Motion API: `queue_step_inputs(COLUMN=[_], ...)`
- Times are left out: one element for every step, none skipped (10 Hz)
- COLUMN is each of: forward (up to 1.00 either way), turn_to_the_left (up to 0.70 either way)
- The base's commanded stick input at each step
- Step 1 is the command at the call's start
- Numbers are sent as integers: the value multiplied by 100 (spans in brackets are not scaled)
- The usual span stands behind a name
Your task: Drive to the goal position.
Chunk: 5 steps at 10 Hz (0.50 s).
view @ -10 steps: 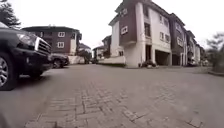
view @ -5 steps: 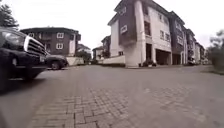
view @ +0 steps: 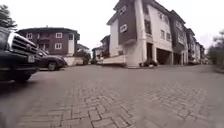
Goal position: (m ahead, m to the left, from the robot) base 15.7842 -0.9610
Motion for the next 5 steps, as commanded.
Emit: queue_step_inputs(forward=[70, 70, 70, 70, 70], turn_to_the_left=[0, 0, 0, 0, 0])
